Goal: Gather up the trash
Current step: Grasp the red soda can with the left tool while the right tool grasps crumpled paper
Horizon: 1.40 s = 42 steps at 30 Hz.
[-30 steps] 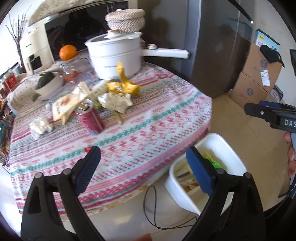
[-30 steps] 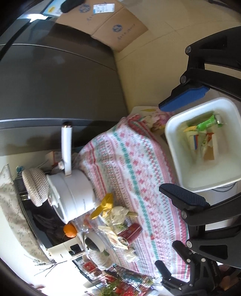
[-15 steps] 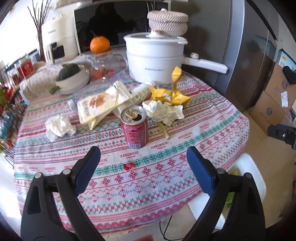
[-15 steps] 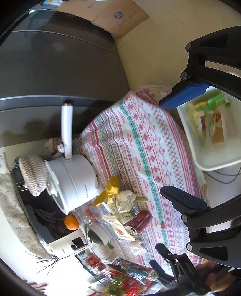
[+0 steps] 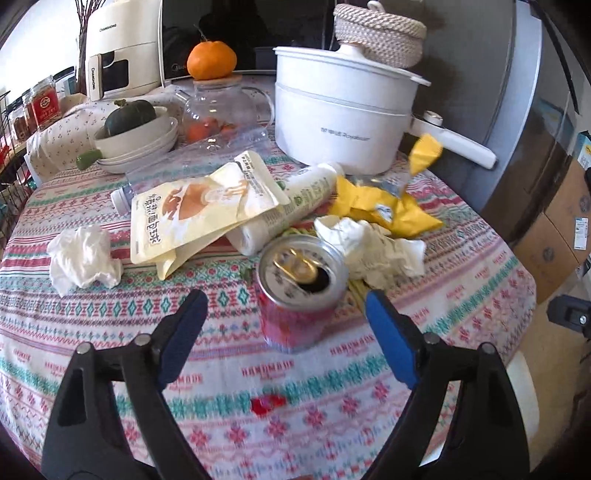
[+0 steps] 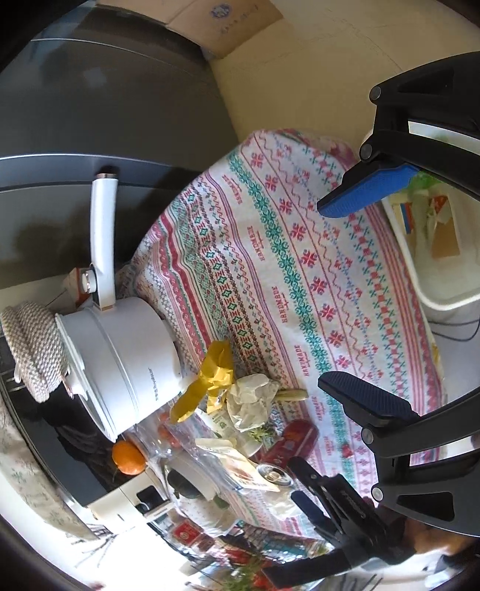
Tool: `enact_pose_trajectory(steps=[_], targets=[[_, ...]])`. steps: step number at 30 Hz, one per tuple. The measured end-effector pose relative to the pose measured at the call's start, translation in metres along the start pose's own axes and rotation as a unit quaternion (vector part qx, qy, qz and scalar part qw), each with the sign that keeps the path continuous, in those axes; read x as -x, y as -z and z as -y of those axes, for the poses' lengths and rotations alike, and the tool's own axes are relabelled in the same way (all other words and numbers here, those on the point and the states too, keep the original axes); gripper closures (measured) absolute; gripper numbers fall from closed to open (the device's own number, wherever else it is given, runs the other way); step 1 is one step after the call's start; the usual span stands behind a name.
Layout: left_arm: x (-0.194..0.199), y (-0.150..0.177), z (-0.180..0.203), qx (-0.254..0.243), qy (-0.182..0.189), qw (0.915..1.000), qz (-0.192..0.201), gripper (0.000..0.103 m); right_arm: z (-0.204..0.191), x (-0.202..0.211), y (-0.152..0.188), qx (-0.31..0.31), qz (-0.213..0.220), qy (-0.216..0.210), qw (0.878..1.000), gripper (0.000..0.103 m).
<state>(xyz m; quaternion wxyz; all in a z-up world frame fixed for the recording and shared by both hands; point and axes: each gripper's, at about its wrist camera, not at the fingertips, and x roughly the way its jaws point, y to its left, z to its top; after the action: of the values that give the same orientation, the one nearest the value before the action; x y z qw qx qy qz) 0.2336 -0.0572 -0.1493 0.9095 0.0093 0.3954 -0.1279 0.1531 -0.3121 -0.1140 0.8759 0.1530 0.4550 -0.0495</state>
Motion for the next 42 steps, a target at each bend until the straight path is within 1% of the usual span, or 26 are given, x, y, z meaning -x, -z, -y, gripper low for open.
enact_pose_trajectory(steps=[3,4,5,6,7,10,12,16,21,23,25,28,31,36,39,41,42], targets=[[-0.009,-0.002,-0.004,0.009,0.008,0.9999,-0.002,0.026,0.001,-0.007,-0.001,-0.014,-0.004,-0.005,1.000,0.017],[-0.011,-0.002,-0.004,0.011,0.018,0.9998,-0.001,0.032,0.002,-0.010,-0.001,-0.018,-0.005,-0.005,1.000,0.017],[-0.012,-0.003,-0.003,0.010,0.022,0.9997,-0.003,0.035,0.002,-0.012,-0.001,-0.021,-0.006,-0.004,1.000,0.017],[-0.013,-0.003,-0.001,0.004,0.025,0.9997,-0.004,0.044,0.002,-0.015,-0.001,-0.023,-0.008,-0.004,1.000,0.017],[-0.012,-0.003,0.002,-0.004,0.026,0.9996,-0.003,0.048,0.002,-0.018,0.000,-0.025,-0.012,-0.004,1.000,0.017],[-0.008,-0.002,0.007,-0.019,0.018,0.9997,-0.006,0.048,0.003,-0.024,0.000,-0.025,-0.015,-0.002,1.000,0.017],[-0.004,-0.002,0.008,-0.028,0.004,0.9995,-0.011,0.048,0.001,-0.027,-0.001,-0.021,-0.014,0.002,1.000,0.017],[0.015,-0.002,0.004,-0.035,-0.008,0.9991,-0.020,0.048,-0.009,-0.030,-0.005,-0.006,-0.008,0.005,1.000,0.017],[0.046,0.001,-0.009,-0.045,-0.022,0.9985,-0.024,0.048,-0.033,-0.042,-0.009,0.013,-0.008,-0.023,1.000,0.017],[0.054,0.002,-0.017,-0.039,-0.024,0.9986,-0.027,0.048,-0.044,-0.050,-0.011,0.021,-0.008,-0.027,0.999,0.017],[0.059,0.005,-0.024,-0.030,-0.024,0.9987,-0.033,0.048,-0.057,-0.061,-0.014,0.027,-0.014,-0.044,0.999,0.017],[0.068,0.008,-0.034,-0.024,-0.022,0.9988,-0.037,0.048,-0.079,-0.071,-0.023,0.036,-0.008,-0.063,0.997,0.017],[0.078,0.011,-0.043,-0.017,-0.012,0.9992,-0.035,0.048,-0.100,-0.083,-0.035,0.041,-0.009,-0.076,0.996,0.017],[0.092,0.015,-0.051,-0.012,-0.010,0.9993,-0.034,0.048,-0.115,-0.111,-0.051,0.023,-0.017,-0.065,0.997,0.017],[0.098,0.017,-0.051,-0.020,-0.014,0.9993,-0.028,0.048,-0.120,-0.125,-0.057,0.006,-0.026,-0.071,0.997,0.017],[0.099,0.018,-0.051,-0.024,-0.014,0.9992,-0.028,0.048,-0.122,-0.134,-0.058,0.004,-0.032,-0.067,0.997,0.018],[0.099,0.018,-0.051,-0.025,-0.013,0.9992,-0.029,0.048,-0.124,-0.138,-0.057,0.006,-0.034,-0.058,0.998,0.024]])
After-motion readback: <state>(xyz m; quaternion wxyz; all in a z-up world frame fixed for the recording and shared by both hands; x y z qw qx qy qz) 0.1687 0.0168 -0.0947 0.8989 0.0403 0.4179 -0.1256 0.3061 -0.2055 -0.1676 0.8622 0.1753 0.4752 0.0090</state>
